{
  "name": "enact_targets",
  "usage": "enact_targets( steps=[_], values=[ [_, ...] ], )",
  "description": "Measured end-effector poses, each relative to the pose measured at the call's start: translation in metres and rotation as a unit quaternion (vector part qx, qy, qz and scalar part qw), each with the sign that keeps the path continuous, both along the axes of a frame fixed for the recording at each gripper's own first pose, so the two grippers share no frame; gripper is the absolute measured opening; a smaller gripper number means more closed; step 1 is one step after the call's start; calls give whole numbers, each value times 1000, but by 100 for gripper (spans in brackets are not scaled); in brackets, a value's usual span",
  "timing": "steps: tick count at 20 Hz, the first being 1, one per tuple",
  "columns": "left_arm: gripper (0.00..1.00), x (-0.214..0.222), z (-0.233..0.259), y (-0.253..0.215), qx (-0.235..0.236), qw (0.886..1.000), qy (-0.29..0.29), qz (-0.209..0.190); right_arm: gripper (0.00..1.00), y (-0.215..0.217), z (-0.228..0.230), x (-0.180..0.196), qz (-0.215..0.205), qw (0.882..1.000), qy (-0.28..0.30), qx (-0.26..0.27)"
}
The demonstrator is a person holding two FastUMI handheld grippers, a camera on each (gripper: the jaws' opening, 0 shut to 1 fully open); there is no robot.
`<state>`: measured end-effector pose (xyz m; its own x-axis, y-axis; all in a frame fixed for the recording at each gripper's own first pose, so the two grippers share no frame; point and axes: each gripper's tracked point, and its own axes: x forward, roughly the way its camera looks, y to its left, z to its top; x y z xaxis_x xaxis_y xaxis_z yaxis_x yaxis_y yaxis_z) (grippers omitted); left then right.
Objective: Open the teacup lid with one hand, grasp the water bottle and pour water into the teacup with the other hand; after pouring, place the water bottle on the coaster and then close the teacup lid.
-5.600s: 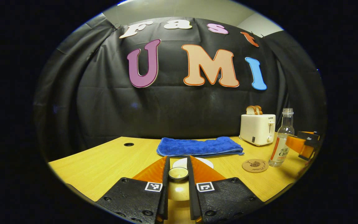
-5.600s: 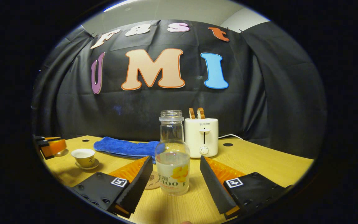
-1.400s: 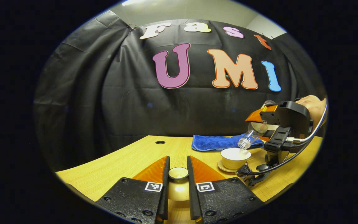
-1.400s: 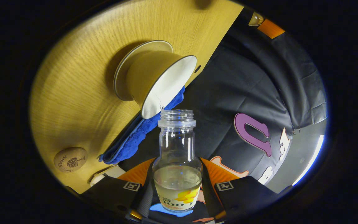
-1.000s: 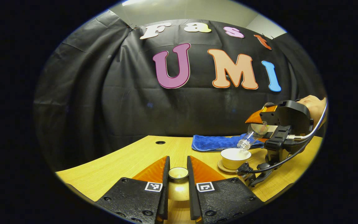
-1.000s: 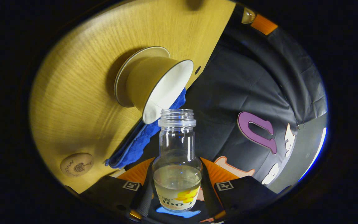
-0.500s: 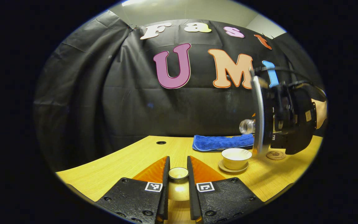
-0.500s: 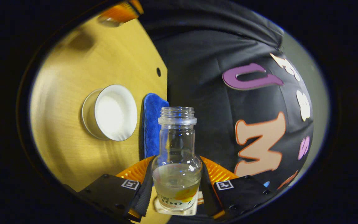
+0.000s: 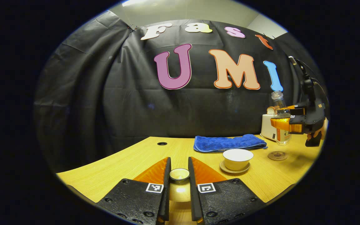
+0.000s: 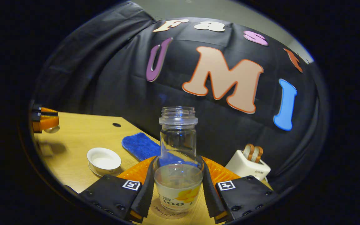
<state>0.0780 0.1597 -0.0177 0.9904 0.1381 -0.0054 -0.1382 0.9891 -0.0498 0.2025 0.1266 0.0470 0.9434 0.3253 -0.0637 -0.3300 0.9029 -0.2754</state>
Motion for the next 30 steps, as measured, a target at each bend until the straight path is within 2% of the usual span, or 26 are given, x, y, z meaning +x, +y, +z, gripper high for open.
enact_targets(
  steps=[3, 5, 6, 17, 18, 24, 29, 30],
  values=[
    [25, 0, 0, 0, 0, 1000, 0, 0, 72, -23, -19, 10, -27, 994, 26, 106],
    [25, 0, 0, 0, 0, 1000, 0, 0, 75, -36, -28, 9, -40, 989, 23, 144],
    [25, 0, 0, 0, 0, 1000, 0, 0, 73, -38, -32, 7, -43, 987, 22, 153],
    [25, 0, 0, 0, 0, 1000, 0, 0, 74, -32, -53, 17, -47, 990, 19, 133],
    [25, 0, 0, 0, 0, 1000, 0, 0, 76, -33, -50, 20, -46, 990, 1, 136],
    [25, -1, 0, 0, 0, 1000, 0, 0, 75, -36, -54, 18, -54, 988, 8, 142],
    [25, 0, 0, 0, 0, 1000, 1, 0, 82, -39, -58, 18, -58, 988, 18, 141],
    [25, 0, -1, 0, -1, 1000, 1, 0, 94, -38, -59, 17, -61, 988, 18, 141]
  ],
)
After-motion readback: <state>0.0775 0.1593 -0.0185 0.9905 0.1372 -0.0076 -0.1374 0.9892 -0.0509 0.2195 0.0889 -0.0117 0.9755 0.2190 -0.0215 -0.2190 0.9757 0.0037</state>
